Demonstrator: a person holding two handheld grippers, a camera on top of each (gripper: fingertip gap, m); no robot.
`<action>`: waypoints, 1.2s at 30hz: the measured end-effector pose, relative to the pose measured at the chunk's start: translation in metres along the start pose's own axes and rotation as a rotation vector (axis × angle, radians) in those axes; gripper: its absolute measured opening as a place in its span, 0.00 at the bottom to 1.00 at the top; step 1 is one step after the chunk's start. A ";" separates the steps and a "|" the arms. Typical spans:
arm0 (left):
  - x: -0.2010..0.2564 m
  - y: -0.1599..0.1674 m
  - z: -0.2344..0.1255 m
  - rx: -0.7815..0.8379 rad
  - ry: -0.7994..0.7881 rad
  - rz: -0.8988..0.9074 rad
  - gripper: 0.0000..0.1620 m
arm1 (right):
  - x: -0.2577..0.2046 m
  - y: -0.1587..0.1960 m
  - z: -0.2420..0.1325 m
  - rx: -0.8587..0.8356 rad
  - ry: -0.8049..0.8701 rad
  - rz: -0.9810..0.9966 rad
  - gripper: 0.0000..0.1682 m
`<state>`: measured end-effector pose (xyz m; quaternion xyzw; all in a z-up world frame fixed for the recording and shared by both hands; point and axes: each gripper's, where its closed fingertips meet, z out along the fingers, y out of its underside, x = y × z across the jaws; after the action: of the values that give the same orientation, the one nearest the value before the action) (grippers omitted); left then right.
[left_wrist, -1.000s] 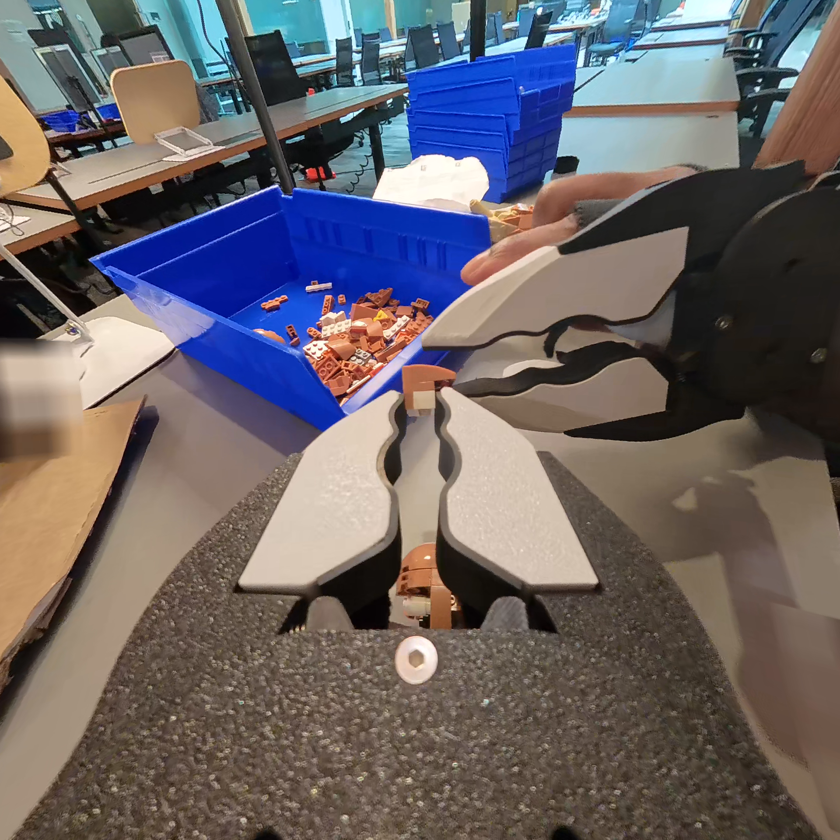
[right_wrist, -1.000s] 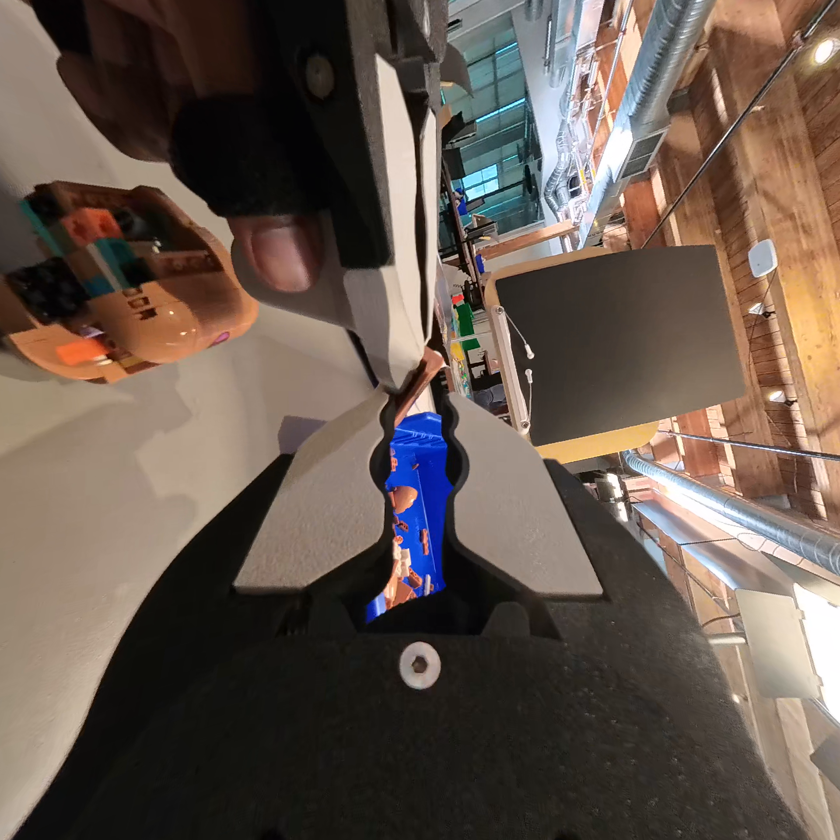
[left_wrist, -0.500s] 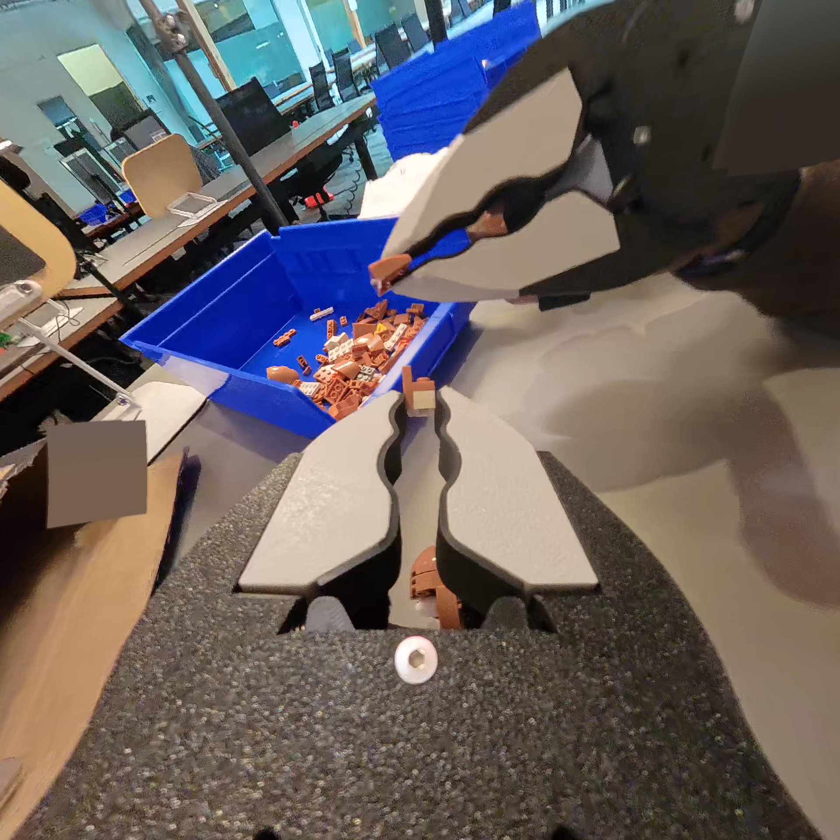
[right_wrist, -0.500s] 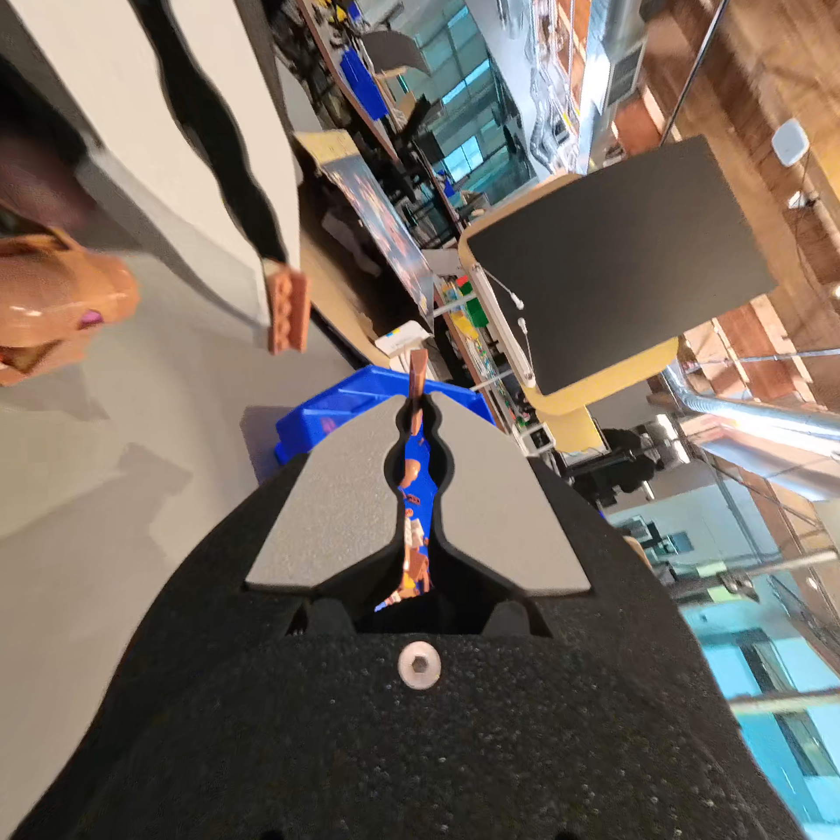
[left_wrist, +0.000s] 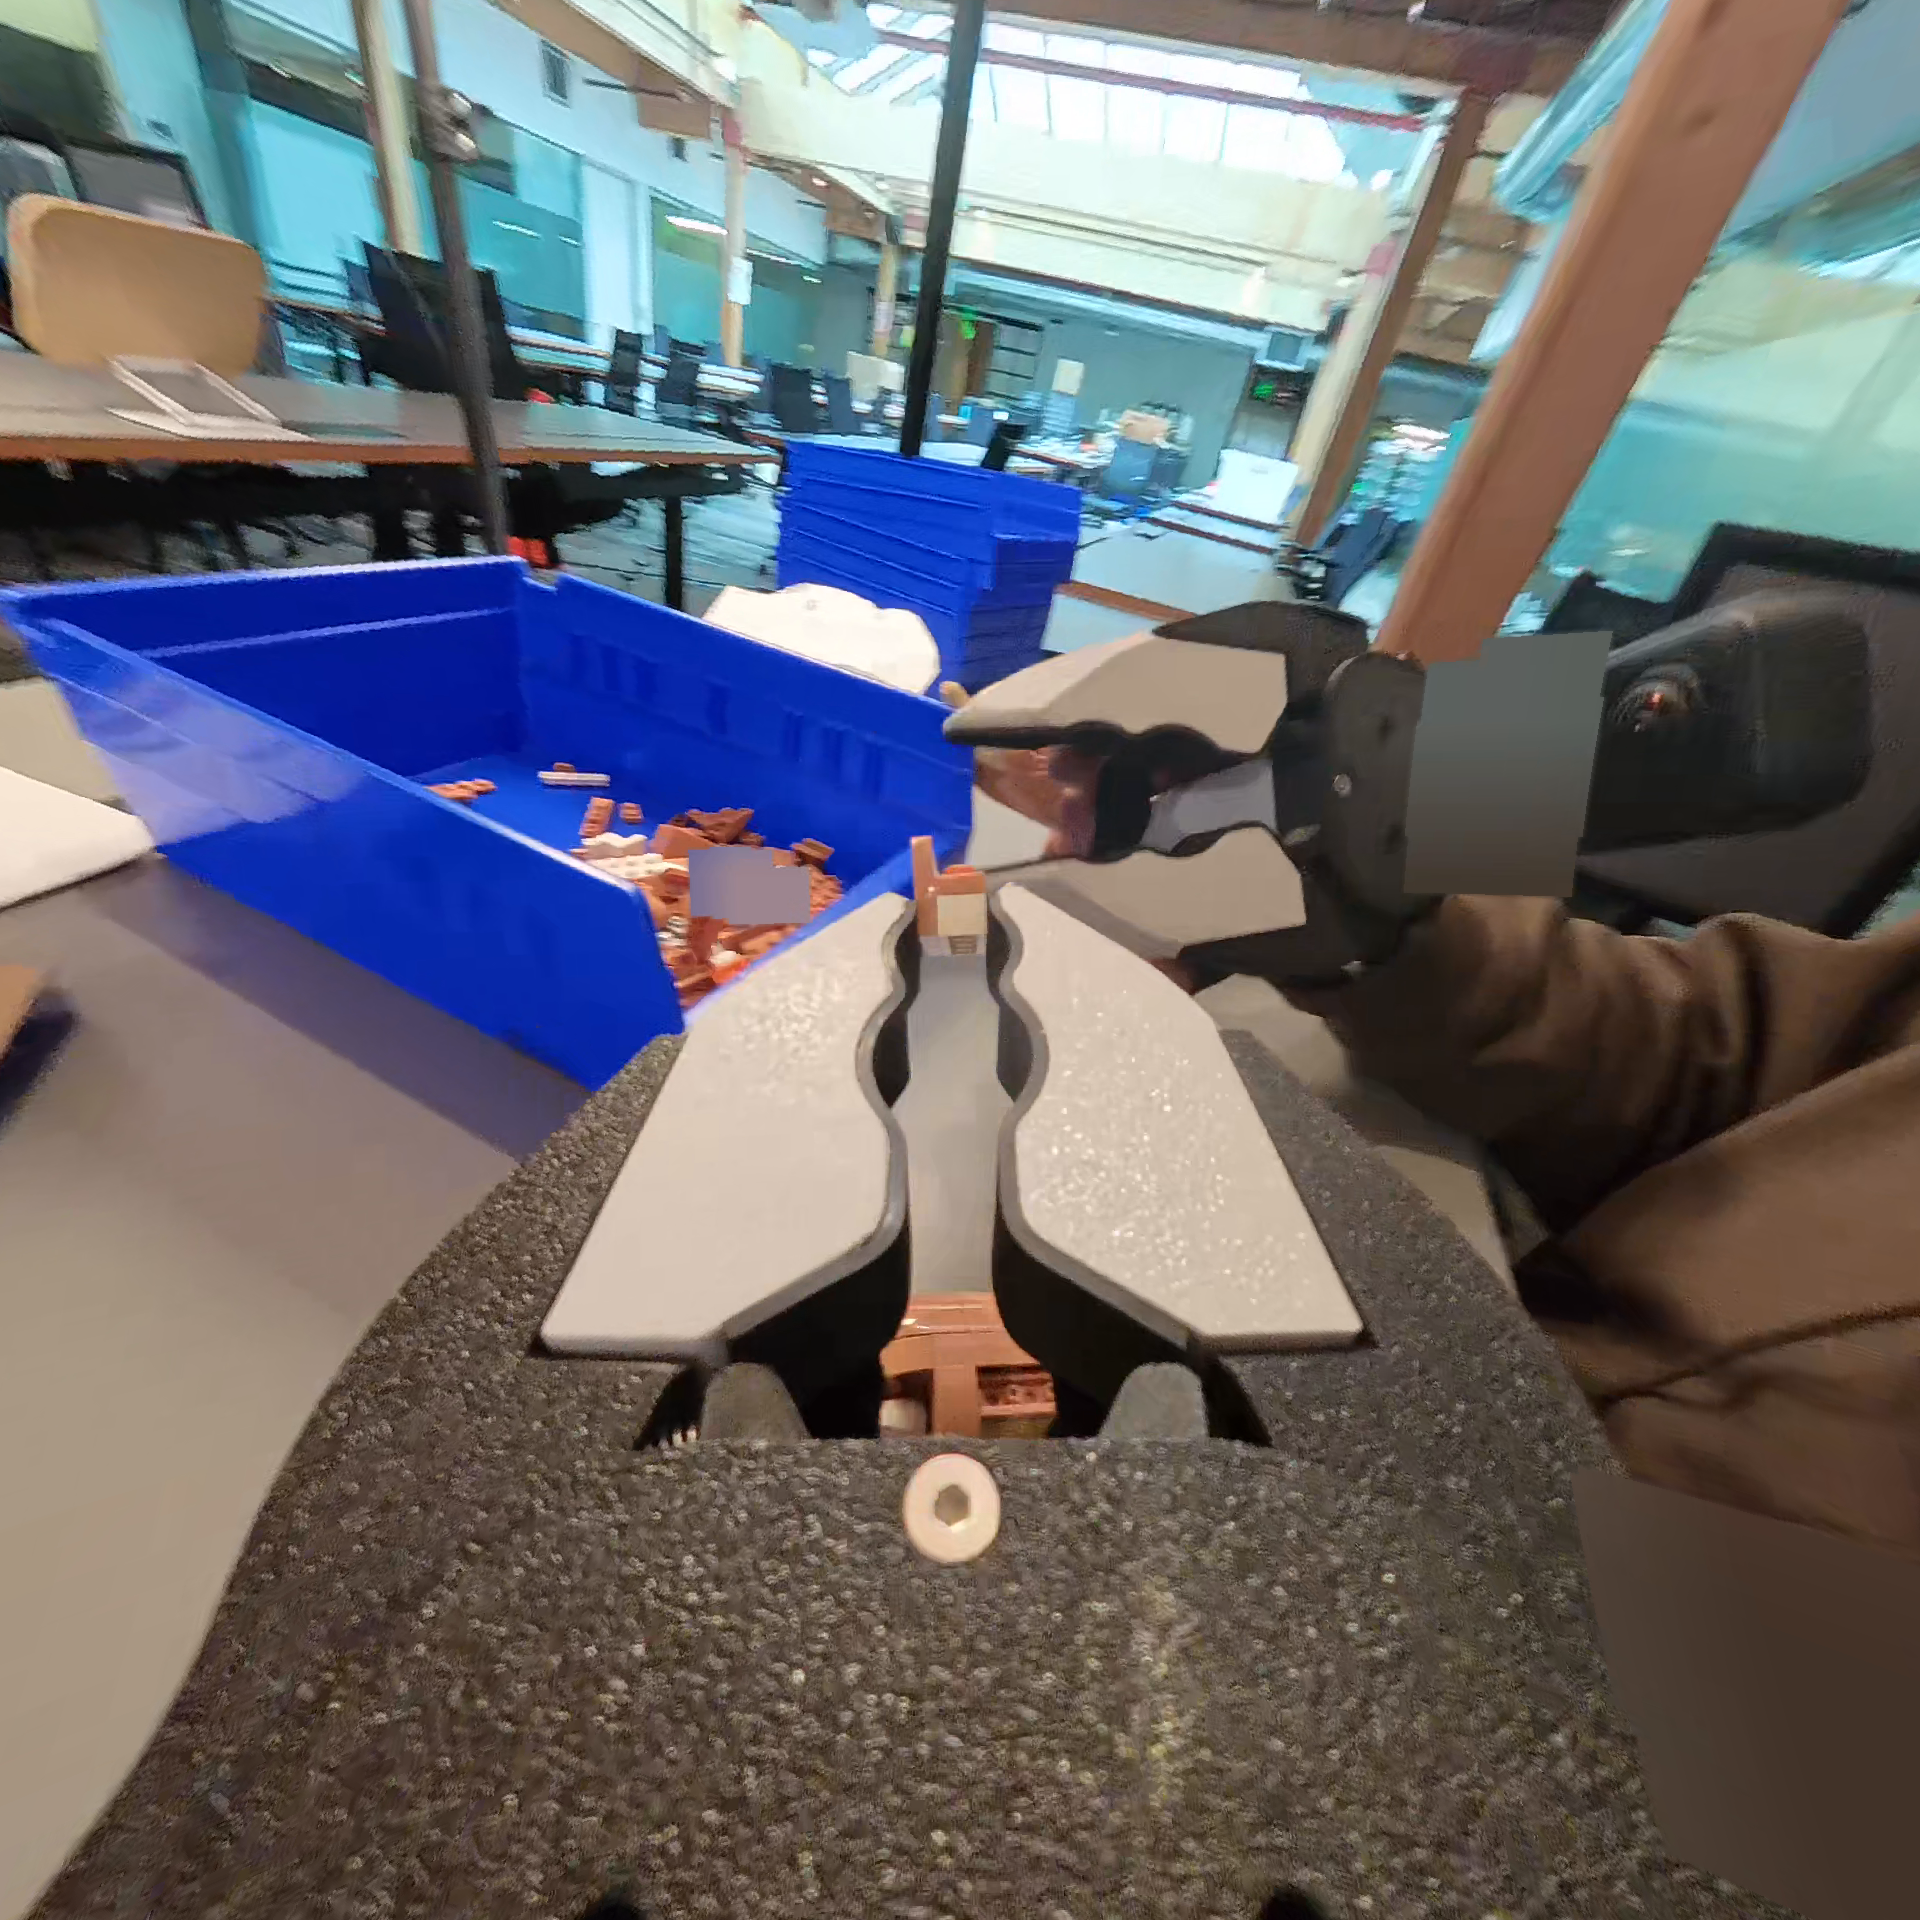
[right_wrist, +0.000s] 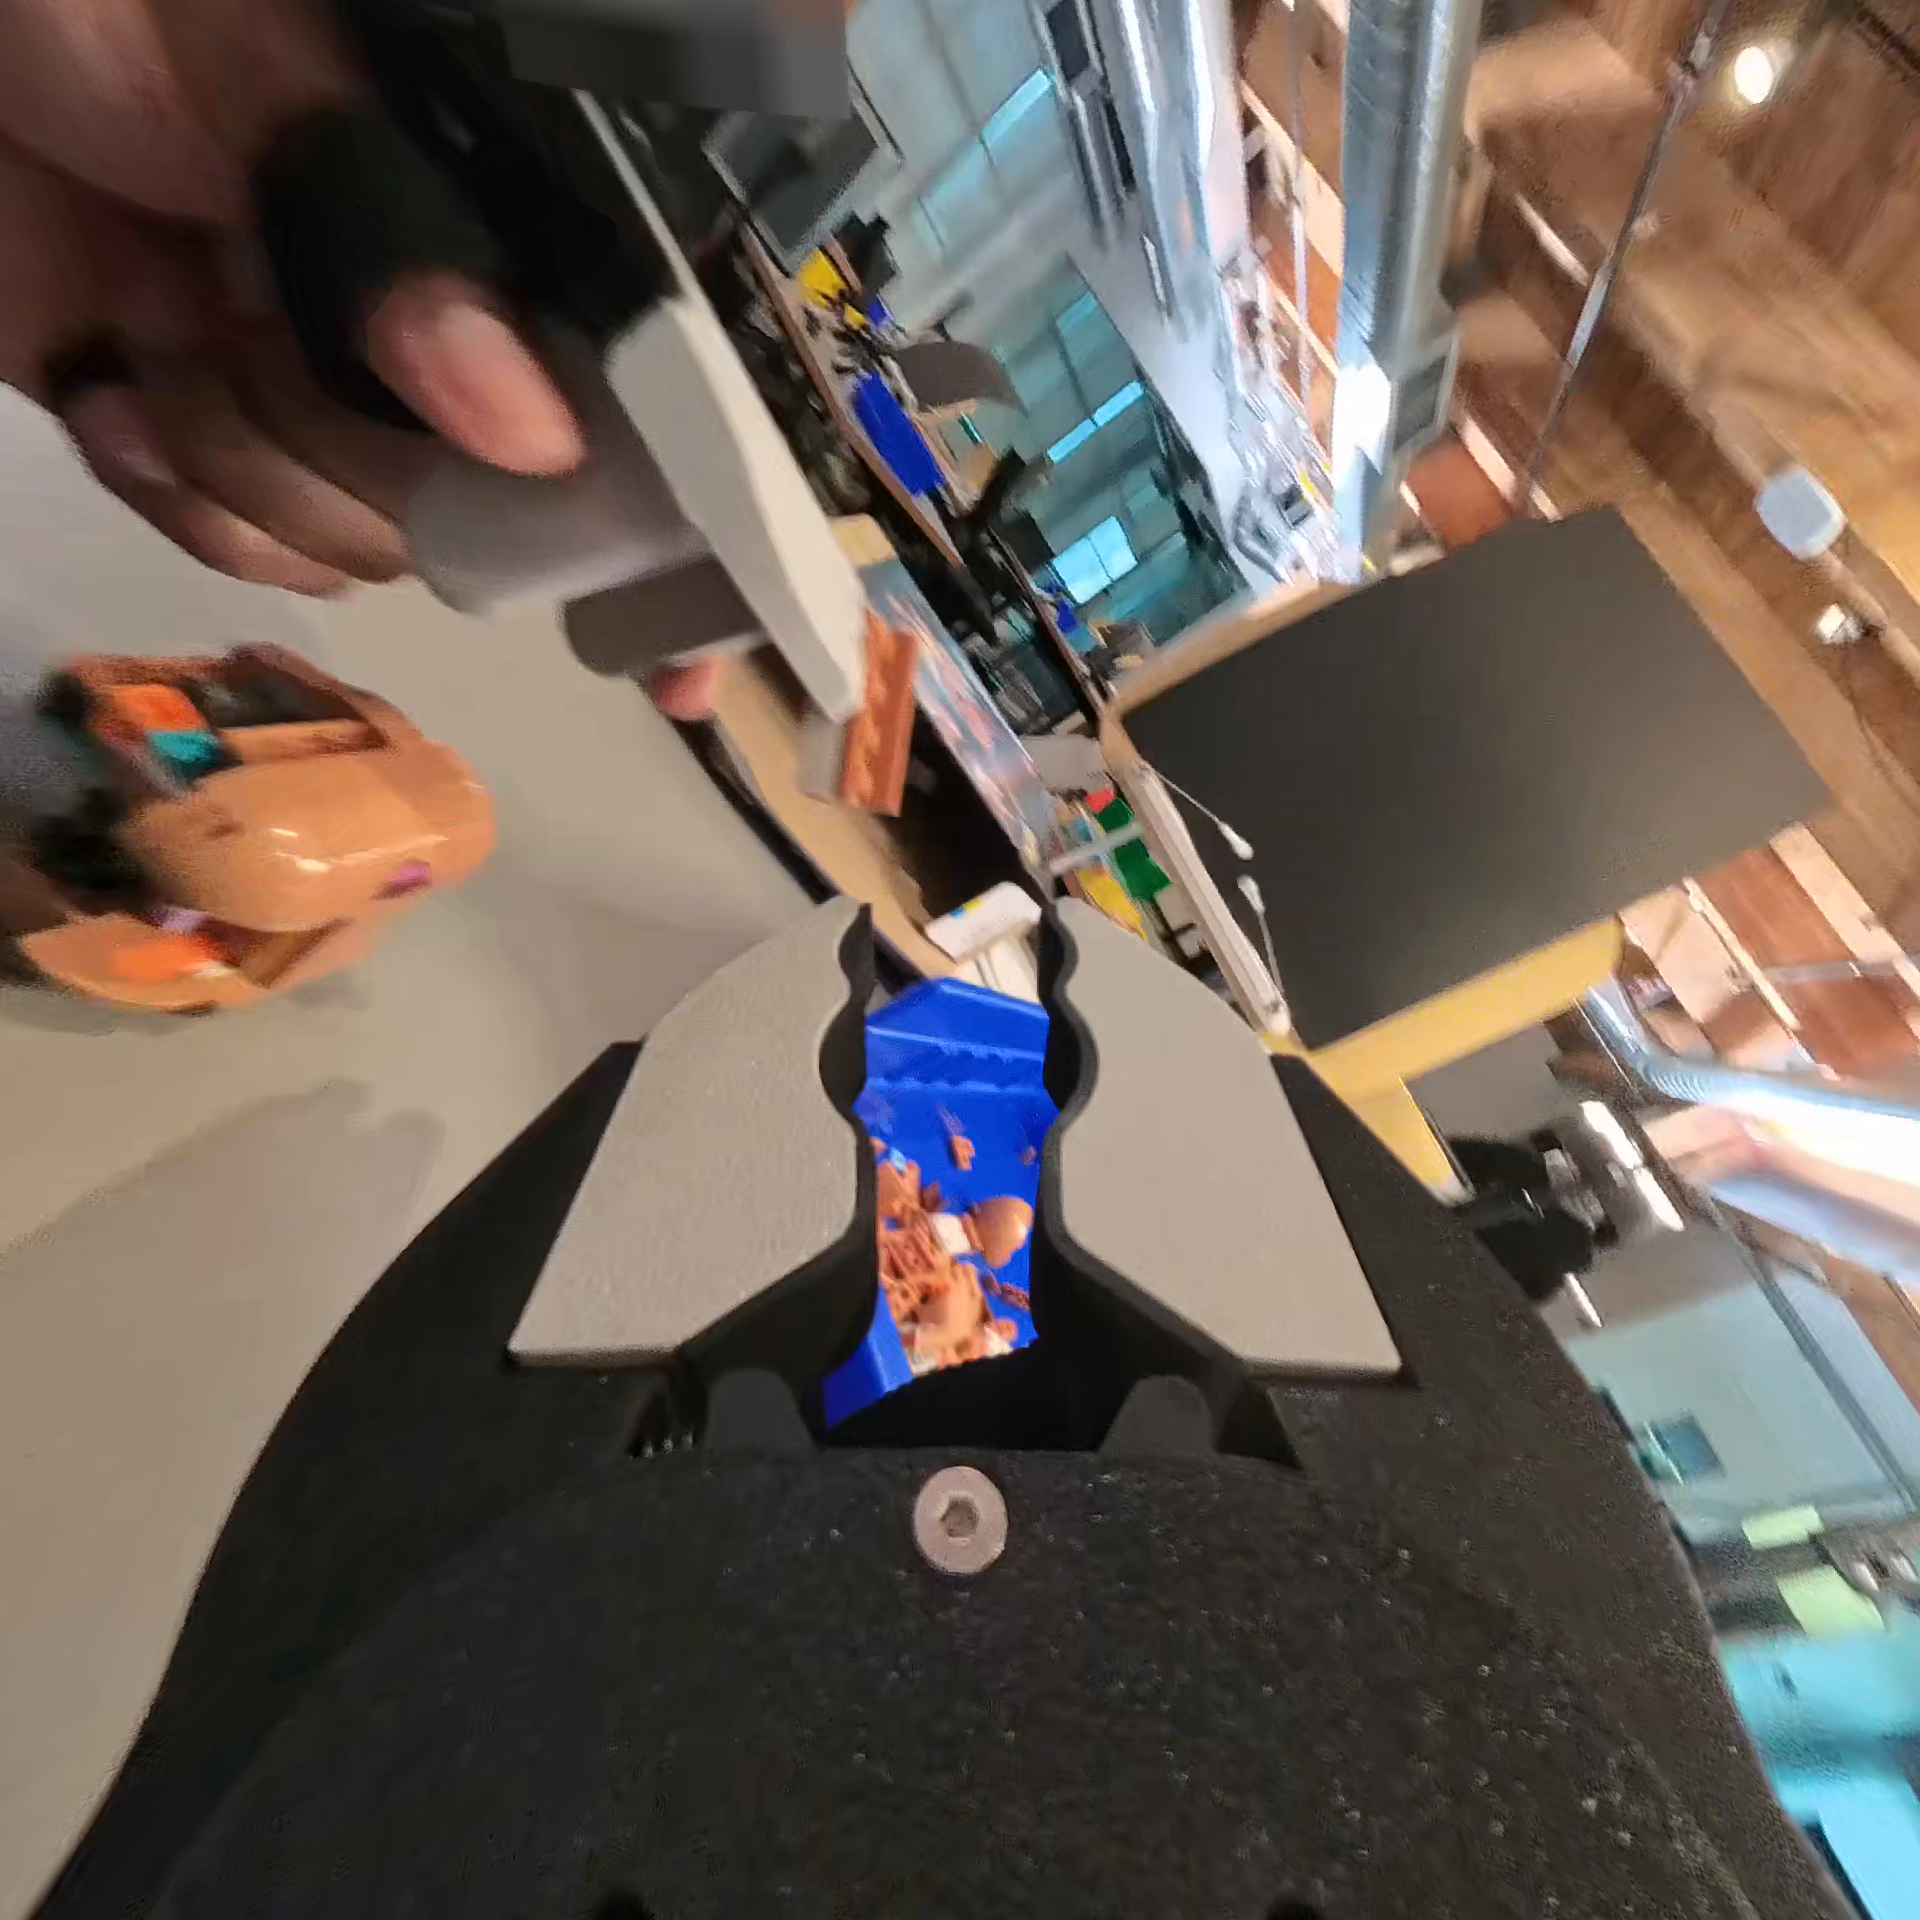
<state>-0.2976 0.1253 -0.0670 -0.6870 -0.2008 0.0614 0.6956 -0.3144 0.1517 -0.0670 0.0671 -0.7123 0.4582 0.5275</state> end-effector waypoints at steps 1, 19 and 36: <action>0.004 0.002 0.001 -0.010 0.036 -0.018 0.07 | -0.008 -0.006 0.000 0.025 -0.034 -0.013 0.18; 0.034 0.002 0.003 -0.005 0.219 -0.025 0.12 | -0.019 -0.031 -0.007 0.140 -0.084 0.153 0.12; 0.042 -0.024 0.009 0.146 0.128 -0.042 0.16 | 0.017 -0.036 -0.016 0.048 0.413 -0.169 0.12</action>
<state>-0.2669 0.1473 -0.0353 -0.6327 -0.1653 0.0175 0.7564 -0.2901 0.1494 -0.0320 0.0435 -0.5699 0.4331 0.6969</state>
